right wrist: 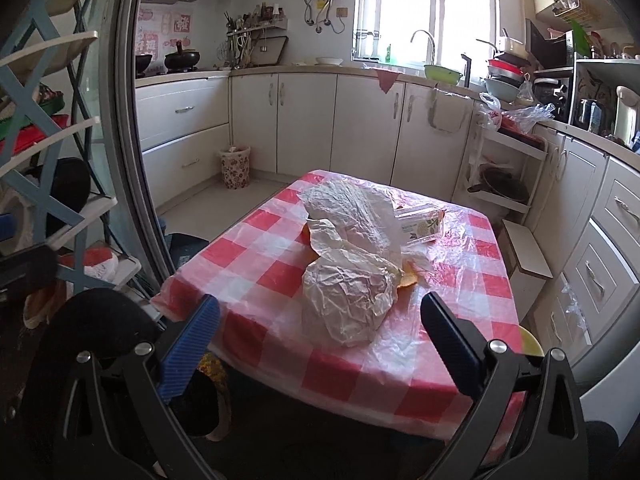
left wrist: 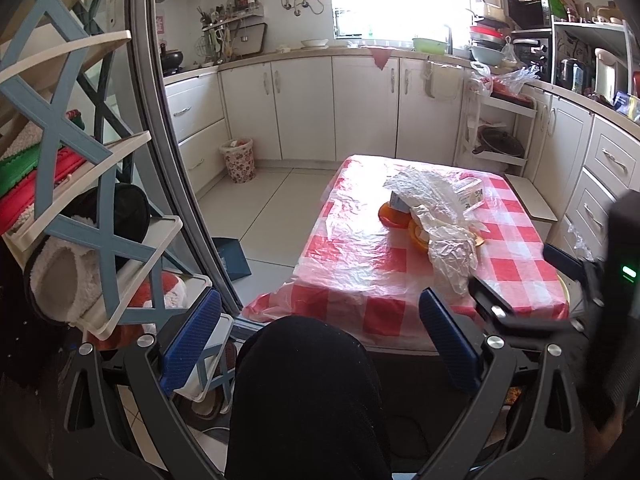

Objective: Collect trash
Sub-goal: 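Grasp the crumpled white plastic bag with the right gripper and lift, then carry the white bag over the yellow bucket and open the right gripper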

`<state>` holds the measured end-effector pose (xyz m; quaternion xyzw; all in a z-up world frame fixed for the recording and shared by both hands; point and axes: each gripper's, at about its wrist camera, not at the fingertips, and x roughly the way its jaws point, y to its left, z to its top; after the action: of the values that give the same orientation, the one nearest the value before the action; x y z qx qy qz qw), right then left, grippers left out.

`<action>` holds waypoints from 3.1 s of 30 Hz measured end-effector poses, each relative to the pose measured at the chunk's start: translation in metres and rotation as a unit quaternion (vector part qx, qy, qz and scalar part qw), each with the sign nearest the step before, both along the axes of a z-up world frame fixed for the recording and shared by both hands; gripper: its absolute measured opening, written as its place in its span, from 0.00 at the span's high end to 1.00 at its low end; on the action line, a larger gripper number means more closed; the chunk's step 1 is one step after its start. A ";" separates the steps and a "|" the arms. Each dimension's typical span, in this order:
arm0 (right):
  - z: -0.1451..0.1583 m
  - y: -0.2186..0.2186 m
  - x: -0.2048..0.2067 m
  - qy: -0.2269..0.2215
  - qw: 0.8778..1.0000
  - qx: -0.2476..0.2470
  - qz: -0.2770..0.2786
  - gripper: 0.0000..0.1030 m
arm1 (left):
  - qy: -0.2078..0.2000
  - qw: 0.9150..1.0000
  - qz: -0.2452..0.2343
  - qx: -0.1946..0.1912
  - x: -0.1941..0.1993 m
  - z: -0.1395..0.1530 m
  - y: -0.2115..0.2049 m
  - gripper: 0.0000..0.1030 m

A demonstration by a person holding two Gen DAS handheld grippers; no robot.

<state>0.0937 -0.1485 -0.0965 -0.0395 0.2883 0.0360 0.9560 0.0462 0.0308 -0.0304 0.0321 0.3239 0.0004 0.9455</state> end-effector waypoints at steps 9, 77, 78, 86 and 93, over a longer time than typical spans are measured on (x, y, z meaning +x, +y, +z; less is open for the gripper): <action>-0.060 -0.024 0.091 0.088 0.995 0.046 -0.013 0.27 | 0.020 1.000 0.013 0.007 0.034 -0.017 0.009 0.07; -0.043 -0.211 0.097 0.099 0.953 0.285 -0.028 0.87 | 0.061 0.966 -0.107 -0.229 0.259 -0.040 -0.105 0.94; -0.042 -0.215 0.095 0.095 0.953 0.286 -0.033 0.87 | 0.057 0.962 -0.112 -0.241 0.257 -0.036 -0.102 0.94; -0.047 -0.267 0.075 0.082 0.948 0.291 -0.102 0.87 | 0.039 0.941 -0.164 -0.294 0.240 0.000 -0.106 0.94; -0.065 -0.314 0.072 0.122 0.942 0.264 -0.165 0.87 | 0.046 0.931 -0.220 -0.287 0.231 0.009 -0.155 0.94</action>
<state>0.1653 -0.4622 -0.1616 0.2672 0.3855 -0.0429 0.8822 0.2769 -0.1240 -0.0212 -0.1698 0.3380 -0.3018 0.8751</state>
